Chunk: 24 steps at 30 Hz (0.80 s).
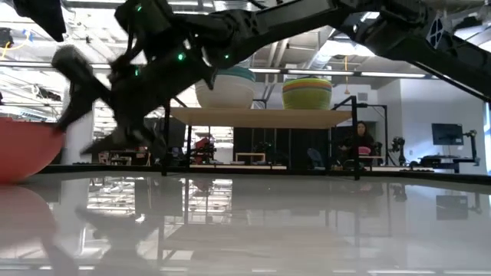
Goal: Place and stack bowls onto a shelf
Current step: Stack the orange bowl on top of the dark green bowl on the shelf
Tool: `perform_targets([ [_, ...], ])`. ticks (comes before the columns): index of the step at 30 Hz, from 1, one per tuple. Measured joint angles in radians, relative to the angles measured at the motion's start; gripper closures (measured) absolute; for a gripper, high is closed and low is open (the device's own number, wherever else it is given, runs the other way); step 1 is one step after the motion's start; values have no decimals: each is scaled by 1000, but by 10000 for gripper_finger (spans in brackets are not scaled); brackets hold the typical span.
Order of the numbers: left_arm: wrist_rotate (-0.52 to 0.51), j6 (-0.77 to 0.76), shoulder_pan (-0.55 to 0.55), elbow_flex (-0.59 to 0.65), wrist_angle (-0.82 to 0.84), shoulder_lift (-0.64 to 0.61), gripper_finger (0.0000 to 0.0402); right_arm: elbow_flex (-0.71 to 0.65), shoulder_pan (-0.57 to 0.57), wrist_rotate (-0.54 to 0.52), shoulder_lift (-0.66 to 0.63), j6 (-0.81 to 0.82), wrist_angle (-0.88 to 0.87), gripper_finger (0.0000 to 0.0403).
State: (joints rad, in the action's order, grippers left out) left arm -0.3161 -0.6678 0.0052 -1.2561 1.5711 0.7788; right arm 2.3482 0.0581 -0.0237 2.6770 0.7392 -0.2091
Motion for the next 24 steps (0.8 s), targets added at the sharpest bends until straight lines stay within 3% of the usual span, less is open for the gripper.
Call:
perform_targets([
  [7, 5, 2, 0, 0, 0, 0, 230, -3, 10, 48, 28, 13, -40, 156],
  [11, 4, 11, 0, 0, 0, 0, 230, -3, 14, 35, 28, 12, -74, 179],
  [15, -6, 32, 0, 0, 0, 0, 230, -3, 11, 31, 28, 15, -69, 235],
  [21, -18, 58, 0, 0, 0, 0, 230, -1, 11, 31, 16, 8, -124, 376],
  [24, -23, 60, 0, 0, 0, 0, 230, -2, 12, -1, -24, -16, -201, 378],
])
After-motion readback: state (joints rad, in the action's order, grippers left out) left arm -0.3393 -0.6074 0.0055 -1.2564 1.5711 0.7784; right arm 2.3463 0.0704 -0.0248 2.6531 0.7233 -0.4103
